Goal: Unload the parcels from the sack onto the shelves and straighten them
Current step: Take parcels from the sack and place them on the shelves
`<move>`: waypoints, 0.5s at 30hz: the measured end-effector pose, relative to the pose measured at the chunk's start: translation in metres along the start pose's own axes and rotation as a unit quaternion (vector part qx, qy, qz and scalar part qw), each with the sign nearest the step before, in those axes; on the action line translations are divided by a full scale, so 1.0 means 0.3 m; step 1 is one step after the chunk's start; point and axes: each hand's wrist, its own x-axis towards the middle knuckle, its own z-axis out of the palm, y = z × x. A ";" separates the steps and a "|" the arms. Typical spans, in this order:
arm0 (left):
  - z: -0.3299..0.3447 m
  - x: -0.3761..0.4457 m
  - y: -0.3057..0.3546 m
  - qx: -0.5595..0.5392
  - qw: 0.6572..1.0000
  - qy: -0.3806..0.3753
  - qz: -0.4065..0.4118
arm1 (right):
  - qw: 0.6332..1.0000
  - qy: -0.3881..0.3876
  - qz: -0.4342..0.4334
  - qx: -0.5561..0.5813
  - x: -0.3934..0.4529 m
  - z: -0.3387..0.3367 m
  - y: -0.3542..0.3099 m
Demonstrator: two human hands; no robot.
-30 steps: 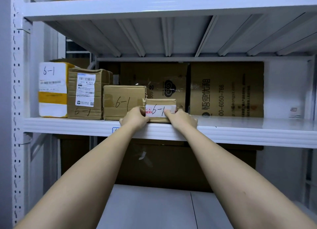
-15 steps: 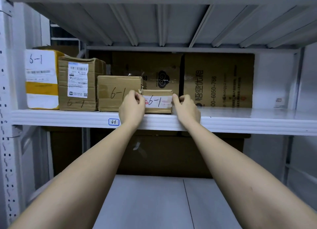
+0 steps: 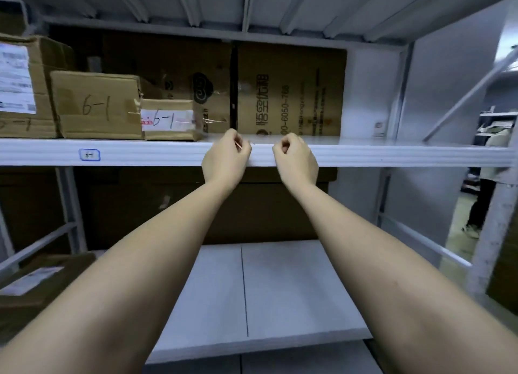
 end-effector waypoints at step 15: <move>0.687 -0.640 0.463 -0.032 0.964 -0.245 -0.098 | 0.966 -0.171 0.138 -0.138 -0.241 -0.546 0.882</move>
